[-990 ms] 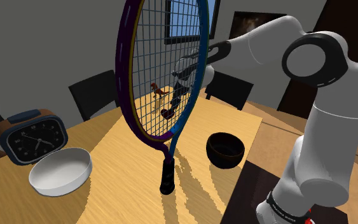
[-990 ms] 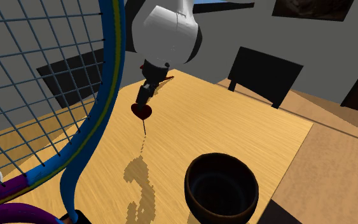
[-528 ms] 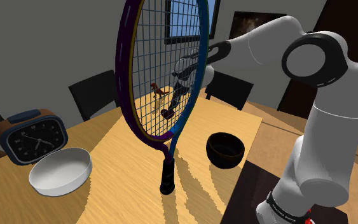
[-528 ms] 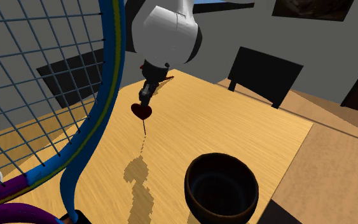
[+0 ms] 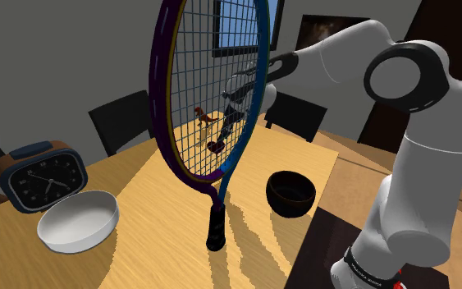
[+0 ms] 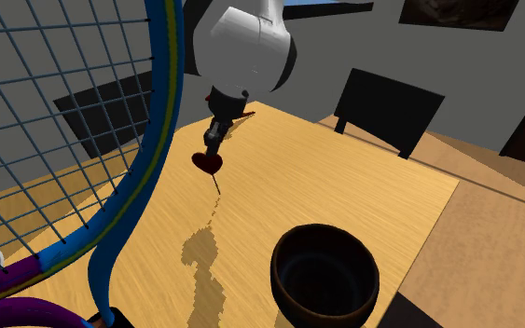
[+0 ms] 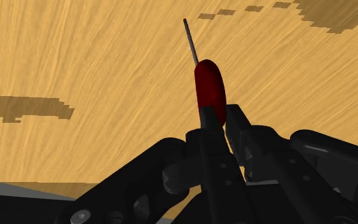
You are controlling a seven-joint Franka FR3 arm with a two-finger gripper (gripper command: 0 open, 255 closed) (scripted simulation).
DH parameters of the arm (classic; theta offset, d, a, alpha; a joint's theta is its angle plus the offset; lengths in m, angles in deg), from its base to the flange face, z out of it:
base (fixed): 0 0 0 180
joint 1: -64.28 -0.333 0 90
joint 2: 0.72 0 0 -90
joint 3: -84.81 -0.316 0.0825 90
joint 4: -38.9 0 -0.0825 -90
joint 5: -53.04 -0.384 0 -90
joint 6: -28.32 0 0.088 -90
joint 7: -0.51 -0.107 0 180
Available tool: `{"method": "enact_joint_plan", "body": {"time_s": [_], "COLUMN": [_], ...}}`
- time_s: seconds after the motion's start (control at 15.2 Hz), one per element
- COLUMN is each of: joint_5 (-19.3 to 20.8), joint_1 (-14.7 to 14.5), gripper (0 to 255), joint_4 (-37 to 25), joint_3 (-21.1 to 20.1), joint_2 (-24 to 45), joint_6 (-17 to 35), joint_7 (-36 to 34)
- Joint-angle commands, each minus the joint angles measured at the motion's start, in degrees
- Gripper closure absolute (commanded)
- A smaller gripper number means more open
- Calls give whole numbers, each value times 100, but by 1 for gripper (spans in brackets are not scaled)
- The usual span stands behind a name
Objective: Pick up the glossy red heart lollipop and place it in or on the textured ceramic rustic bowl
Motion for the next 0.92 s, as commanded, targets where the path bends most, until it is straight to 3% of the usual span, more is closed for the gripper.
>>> {"method": "enact_joint_plan", "body": {"time_s": [0.0, 0.86], "joint_5": [72, 528], "joint_1": [-9, -32], "gripper": [255, 255], "joint_4": [-43, -578], "joint_3": [14, 88], "joint_2": [-63, -444], "joint_6": [-92, -911], "joint_7": [-73, -560]}}
